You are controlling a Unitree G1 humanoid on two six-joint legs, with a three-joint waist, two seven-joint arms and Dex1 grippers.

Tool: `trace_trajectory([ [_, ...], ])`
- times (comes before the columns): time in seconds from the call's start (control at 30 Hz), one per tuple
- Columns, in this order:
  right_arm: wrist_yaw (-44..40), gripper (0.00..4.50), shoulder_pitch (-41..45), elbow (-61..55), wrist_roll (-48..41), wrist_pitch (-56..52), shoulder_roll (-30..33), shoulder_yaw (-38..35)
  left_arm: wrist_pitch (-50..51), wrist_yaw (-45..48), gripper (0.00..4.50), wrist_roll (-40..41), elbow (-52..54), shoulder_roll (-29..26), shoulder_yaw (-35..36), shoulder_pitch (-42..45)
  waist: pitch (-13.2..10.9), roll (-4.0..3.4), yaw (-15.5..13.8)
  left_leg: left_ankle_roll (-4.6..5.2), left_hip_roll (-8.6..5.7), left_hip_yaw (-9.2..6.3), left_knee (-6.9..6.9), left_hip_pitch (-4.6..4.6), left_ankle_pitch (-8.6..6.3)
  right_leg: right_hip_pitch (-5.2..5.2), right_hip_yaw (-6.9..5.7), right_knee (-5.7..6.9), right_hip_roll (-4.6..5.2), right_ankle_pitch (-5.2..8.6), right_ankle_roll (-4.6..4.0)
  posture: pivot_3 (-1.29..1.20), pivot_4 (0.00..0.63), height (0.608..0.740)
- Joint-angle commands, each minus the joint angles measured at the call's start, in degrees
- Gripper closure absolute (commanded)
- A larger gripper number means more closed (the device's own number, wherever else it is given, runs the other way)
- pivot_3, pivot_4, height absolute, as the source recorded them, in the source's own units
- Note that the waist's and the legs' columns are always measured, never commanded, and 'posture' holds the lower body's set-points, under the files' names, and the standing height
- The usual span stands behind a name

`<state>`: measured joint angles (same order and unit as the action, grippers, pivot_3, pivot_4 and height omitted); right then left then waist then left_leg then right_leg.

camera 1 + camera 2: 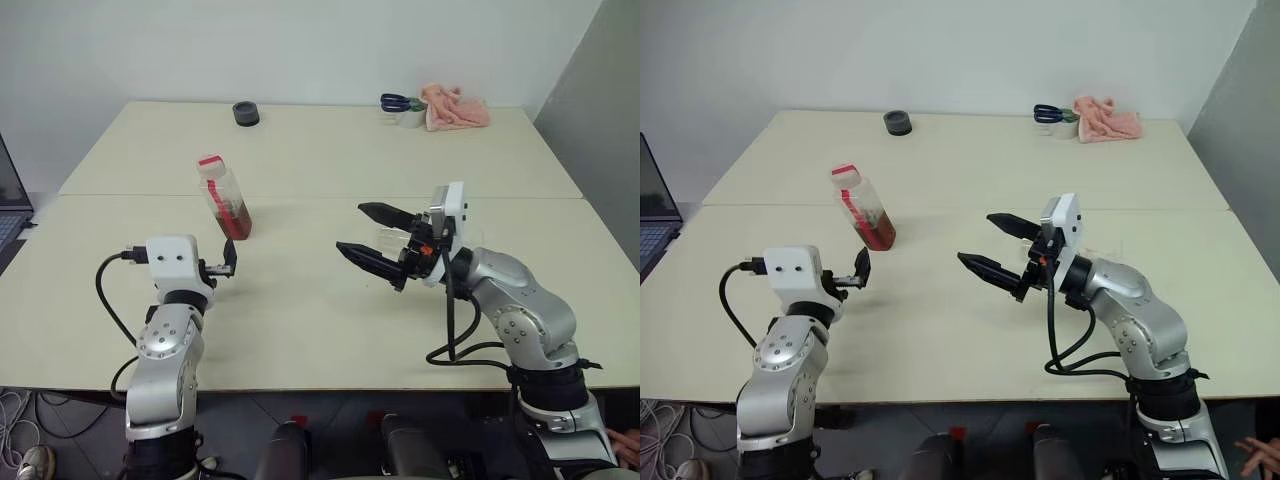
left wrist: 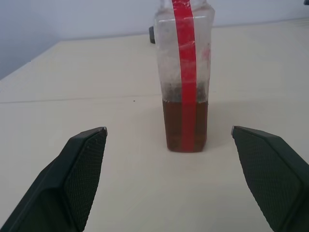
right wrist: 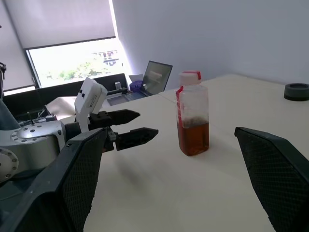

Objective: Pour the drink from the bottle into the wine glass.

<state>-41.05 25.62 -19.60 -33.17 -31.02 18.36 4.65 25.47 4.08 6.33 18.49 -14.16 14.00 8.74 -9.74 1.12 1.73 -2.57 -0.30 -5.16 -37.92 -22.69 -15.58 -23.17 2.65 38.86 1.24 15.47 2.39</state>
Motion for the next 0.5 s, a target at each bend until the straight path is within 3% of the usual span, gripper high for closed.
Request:
trace_trajectory([
  [0.03, 0.79, 0.00, 0.55, -1.23, 2.28, 2.61, -0.08, 0.76, -2.02, 1.47, 0.04, 0.92, -1.05, -1.33, 0.78, 1.90, 0.00, 0.00, 0.01, 0.00, -0.01, 0.01, 0.00, 0.00, 0.00, 0.00, 0.01, -0.01, 0.00, 0.00, 0.00, 0.00, 0.150, 0.740],
  [0.5, 3.61, 0.00, 0.14, -4.32, 1.11, 1.57, -2.04, 0.17, -6.05, 6.33, 0.04, 2.40, -14.46, -5.81, 0.98, 12.26, 0.00, 0.00, 0.00, -0.01, -0.01, -0.05, 0.00, -0.02, 0.01, -0.02, -0.02, 0.00, 0.01, 0.00, 0.00, 0.00, 0.150, 0.740],
])
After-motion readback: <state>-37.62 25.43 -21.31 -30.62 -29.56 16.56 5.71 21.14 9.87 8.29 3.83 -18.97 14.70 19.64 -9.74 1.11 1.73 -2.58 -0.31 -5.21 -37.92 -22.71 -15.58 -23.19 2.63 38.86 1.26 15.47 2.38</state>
